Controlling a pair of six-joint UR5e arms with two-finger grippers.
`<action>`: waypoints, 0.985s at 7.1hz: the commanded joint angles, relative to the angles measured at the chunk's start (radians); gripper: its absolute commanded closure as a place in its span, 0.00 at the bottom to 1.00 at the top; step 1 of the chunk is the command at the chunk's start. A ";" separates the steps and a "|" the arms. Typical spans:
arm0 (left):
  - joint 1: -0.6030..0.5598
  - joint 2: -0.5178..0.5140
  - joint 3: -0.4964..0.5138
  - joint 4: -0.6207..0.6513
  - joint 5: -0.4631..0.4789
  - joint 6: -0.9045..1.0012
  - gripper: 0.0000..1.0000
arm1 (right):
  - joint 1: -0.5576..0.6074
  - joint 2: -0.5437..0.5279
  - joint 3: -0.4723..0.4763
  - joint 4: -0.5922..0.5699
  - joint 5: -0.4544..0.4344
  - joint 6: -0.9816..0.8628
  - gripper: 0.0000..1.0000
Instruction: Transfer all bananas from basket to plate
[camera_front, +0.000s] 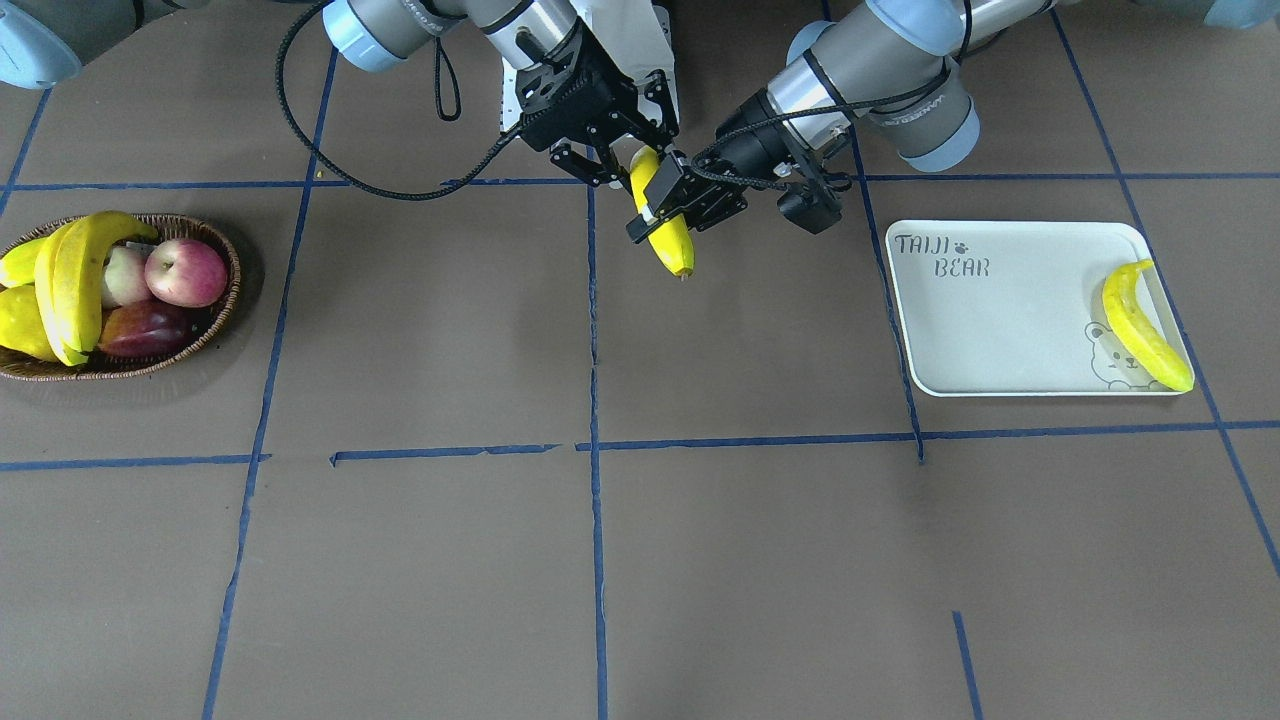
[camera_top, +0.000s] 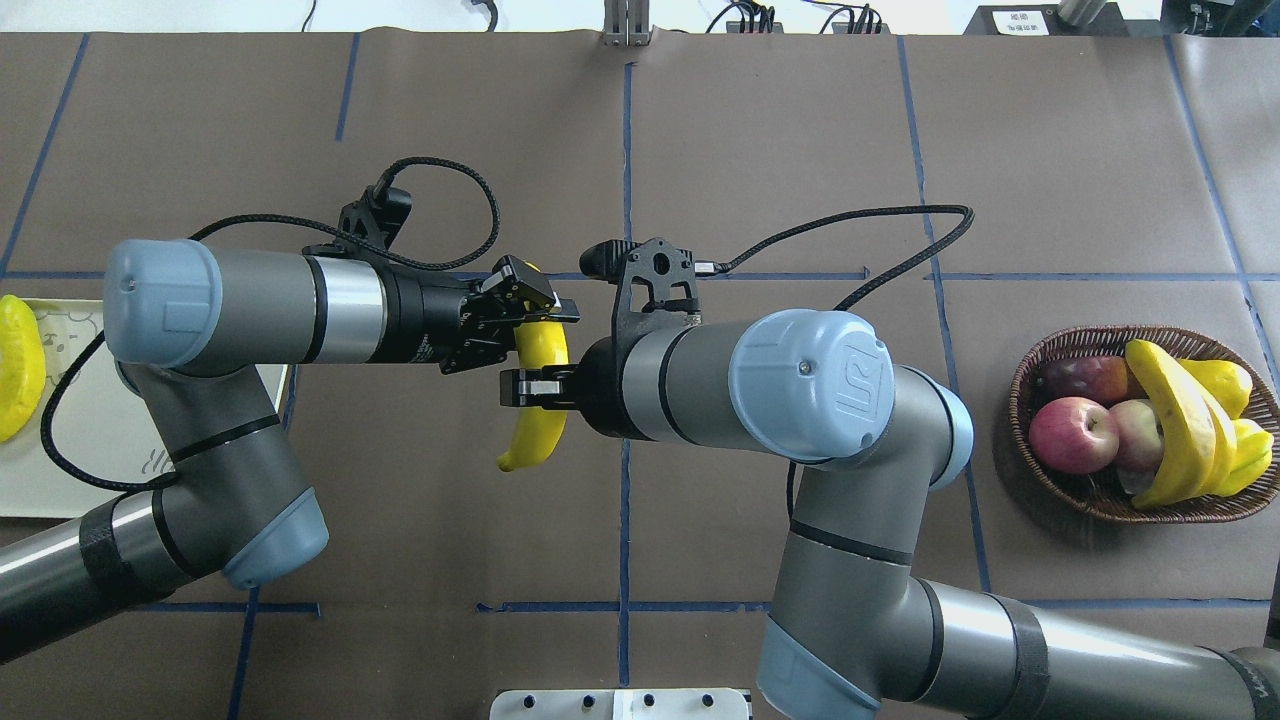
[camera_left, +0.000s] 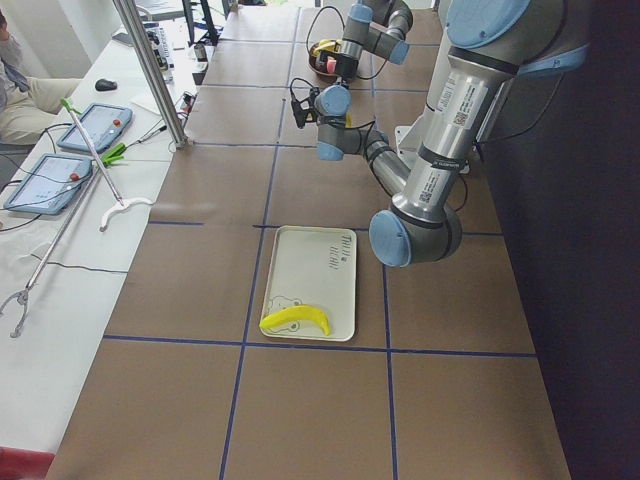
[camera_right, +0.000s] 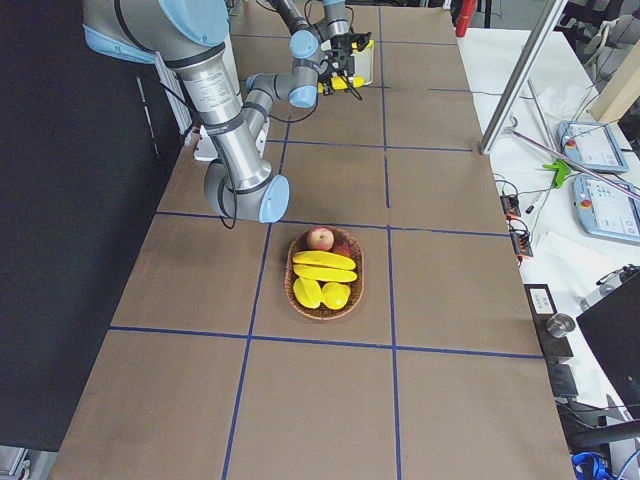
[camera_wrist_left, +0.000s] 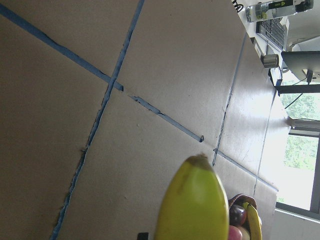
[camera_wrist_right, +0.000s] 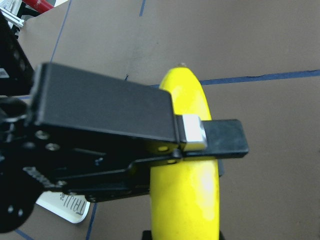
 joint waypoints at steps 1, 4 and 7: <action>-0.003 0.005 -0.001 0.000 0.000 0.001 1.00 | 0.004 0.000 0.007 0.000 0.007 -0.002 0.00; -0.014 0.063 -0.021 0.028 0.003 0.001 1.00 | 0.087 -0.047 0.042 -0.013 0.170 -0.002 0.00; -0.083 0.201 -0.033 0.052 0.002 0.004 1.00 | 0.243 -0.207 0.076 -0.022 0.353 -0.034 0.00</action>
